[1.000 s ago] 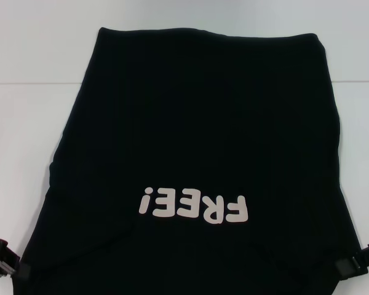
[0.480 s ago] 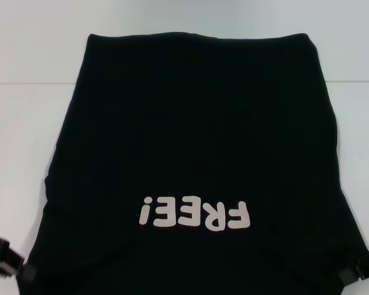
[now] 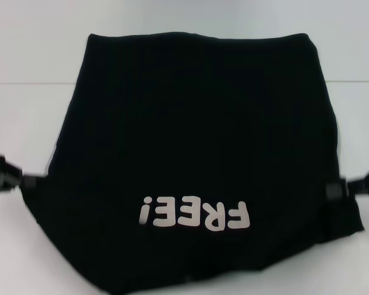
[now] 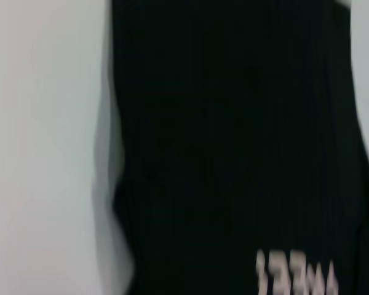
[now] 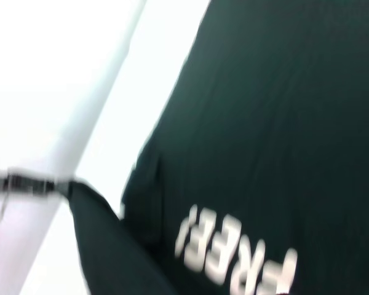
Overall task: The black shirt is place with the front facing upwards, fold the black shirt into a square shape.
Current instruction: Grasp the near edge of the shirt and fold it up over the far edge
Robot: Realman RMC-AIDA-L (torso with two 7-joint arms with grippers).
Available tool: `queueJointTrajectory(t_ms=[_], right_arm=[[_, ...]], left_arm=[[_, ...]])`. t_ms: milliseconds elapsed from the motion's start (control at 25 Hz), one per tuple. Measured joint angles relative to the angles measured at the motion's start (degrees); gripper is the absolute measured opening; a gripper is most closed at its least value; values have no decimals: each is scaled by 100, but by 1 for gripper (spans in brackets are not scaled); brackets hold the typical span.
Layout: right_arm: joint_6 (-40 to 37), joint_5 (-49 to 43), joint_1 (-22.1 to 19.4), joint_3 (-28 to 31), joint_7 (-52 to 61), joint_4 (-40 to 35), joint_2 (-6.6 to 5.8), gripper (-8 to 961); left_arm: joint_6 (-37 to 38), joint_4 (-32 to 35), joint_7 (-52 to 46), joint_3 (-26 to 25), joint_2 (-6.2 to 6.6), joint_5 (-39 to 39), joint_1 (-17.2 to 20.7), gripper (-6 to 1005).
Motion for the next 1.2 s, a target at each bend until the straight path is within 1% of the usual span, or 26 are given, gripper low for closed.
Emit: queueJointTrajectory(t_ms=[160, 240, 360, 440, 600, 640, 680, 800, 840, 880, 1120, 1160, 1200], right_arm=[[569, 702, -115, 223, 166, 25, -36, 130], [967, 1047, -152, 277, 173, 126, -37, 133], [1608, 1613, -187, 293, 7, 376, -12, 137], [1994, 1889, -194, 294, -175, 503, 34, 140], [2670, 2355, -186, 292, -504, 596, 208, 145], [2941, 2532, -168, 273, -640, 599, 303, 147], [2941, 2532, -168, 273, -640, 599, 303, 148], [3305, 2682, -131, 262, -841, 601, 438, 152], [3570, 2738, -105, 256, -1005, 603, 550, 154], [3570, 2738, -105, 256, -1005, 603, 550, 155], [4253, 2759, -40, 243, -1396, 617, 826, 164], [4460, 2759, -22, 225, -1536, 644, 895, 165], [4460, 2759, -22, 225, -1536, 644, 895, 167]], left_arm=[[-683, -143, -58, -102, -7, -627, 36, 12], [-1103, -305, 52, -102, -46, -1044, 60, 13], [-1631, -468, 278, -101, -161, -1476, 68, 13], [-2009, -543, 422, -102, -262, -1737, 69, 13], [-2625, -667, 632, -85, -416, -2207, 58, 12], [-2865, -710, 730, -77, -470, -2356, 18, 12], [-2865, -710, 730, -77, -470, -2356, 18, 12], [-3265, -736, 851, -64, -597, -2513, -92, 12], [-3344, -736, 875, -63, -617, -2548, -110, 13], [-3543, -737, 933, -56, -672, -2629, -159, 13], [-4460, -739, 1244, 6, -956, -2742, -490, 13], [-4636, -739, 1303, 6, -1005, -2744, -548, 13], [-4636, -739, 1303, 6, -1005, -2744, -548, 13]])
